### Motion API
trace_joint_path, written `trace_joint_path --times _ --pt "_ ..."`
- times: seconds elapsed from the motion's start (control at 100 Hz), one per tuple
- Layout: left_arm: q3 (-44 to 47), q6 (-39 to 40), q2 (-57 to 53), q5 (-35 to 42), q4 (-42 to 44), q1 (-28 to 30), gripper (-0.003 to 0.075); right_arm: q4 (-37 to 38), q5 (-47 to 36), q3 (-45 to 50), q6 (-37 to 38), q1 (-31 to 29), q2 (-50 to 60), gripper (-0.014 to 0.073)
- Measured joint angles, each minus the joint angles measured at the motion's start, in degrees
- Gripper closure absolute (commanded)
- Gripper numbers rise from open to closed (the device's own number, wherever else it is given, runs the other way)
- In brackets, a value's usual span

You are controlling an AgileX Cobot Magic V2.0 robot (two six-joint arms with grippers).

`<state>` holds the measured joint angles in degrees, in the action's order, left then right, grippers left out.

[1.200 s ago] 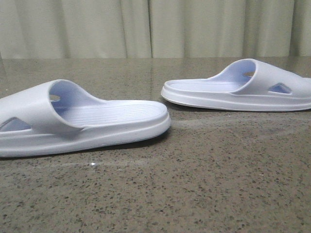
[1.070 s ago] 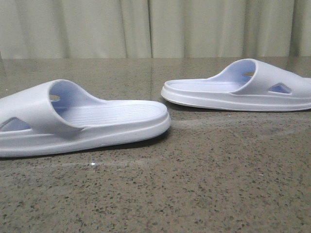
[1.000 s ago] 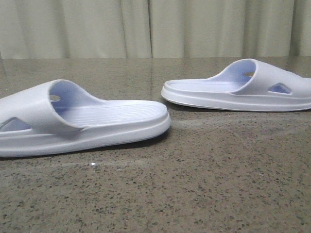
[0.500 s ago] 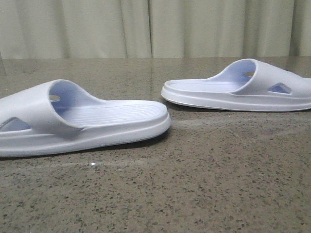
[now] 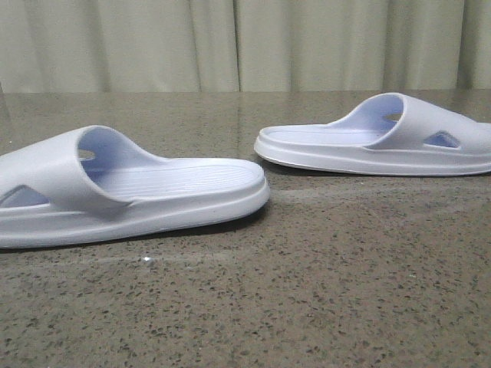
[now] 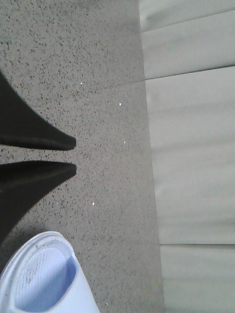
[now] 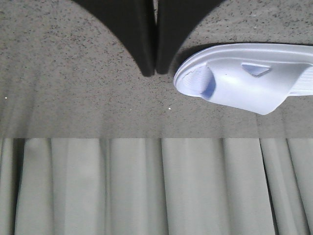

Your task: Insert blue slippers together front up

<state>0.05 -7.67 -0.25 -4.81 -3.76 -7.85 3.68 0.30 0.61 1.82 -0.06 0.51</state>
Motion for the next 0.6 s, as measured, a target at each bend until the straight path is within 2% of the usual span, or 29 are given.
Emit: trace_joint_path --times 0.6 --pt "0.0 0.0 0.0 0.0 -0.6 0.0 0.0704 0.0 -2.6 0.0 0.0 0.0 0.0 0.0701"
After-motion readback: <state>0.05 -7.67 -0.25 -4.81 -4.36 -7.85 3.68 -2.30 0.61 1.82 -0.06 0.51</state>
